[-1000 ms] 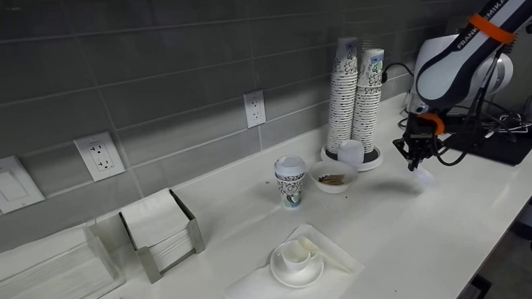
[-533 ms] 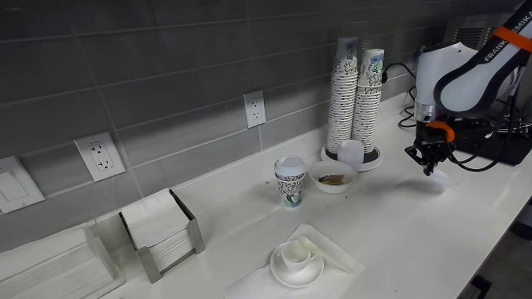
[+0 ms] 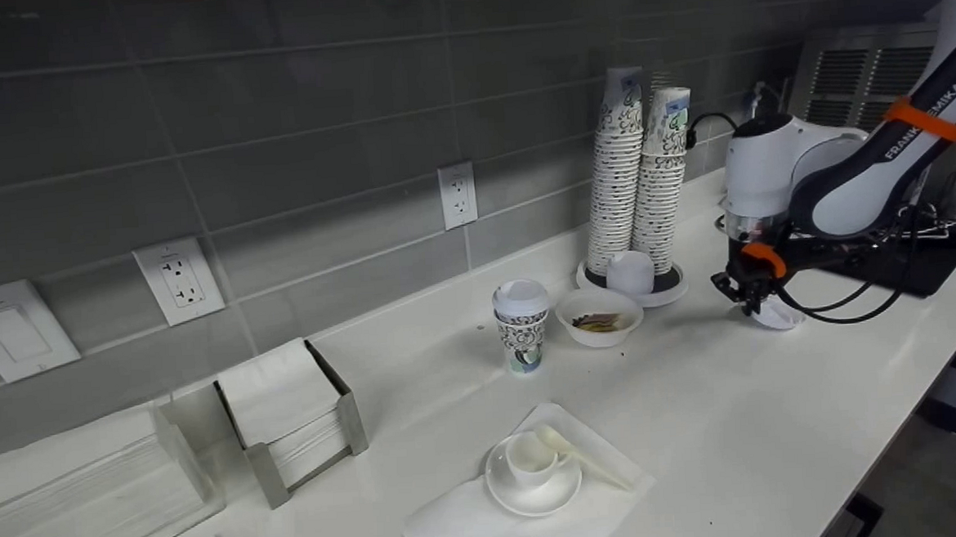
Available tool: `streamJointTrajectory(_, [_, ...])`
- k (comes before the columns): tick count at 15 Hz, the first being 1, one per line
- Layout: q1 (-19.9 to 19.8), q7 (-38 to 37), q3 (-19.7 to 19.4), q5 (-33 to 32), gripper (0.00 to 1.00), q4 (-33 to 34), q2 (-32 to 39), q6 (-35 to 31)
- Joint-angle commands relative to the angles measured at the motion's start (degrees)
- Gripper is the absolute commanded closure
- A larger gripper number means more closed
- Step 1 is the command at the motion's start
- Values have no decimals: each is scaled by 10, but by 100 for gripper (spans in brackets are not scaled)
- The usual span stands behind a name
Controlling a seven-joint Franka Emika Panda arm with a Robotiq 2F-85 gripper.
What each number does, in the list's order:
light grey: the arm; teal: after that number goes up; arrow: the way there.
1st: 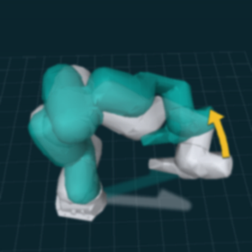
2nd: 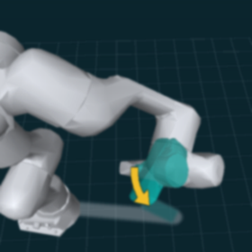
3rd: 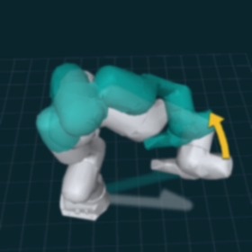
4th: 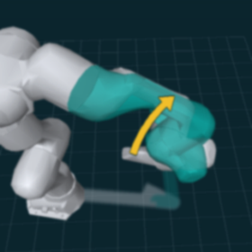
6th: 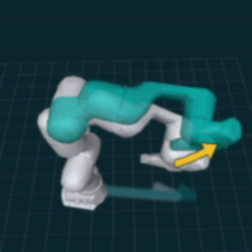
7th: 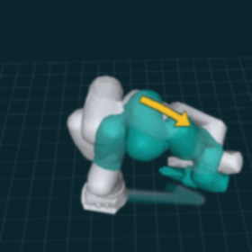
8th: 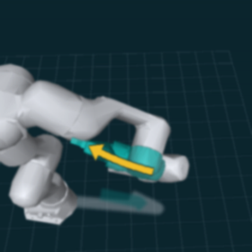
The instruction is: Pick up the white lid on the left and pour its contents into the white plate on the right
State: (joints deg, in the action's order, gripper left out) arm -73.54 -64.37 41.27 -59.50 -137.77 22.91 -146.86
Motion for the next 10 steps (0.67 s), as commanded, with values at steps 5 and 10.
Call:
streamJointTrajectory(5, [288, 12, -250, 115, 31, 89, 19, -63])
streamJointTrajectory(10, [462, 94, -398, 305, 0, 77, -28, -75])
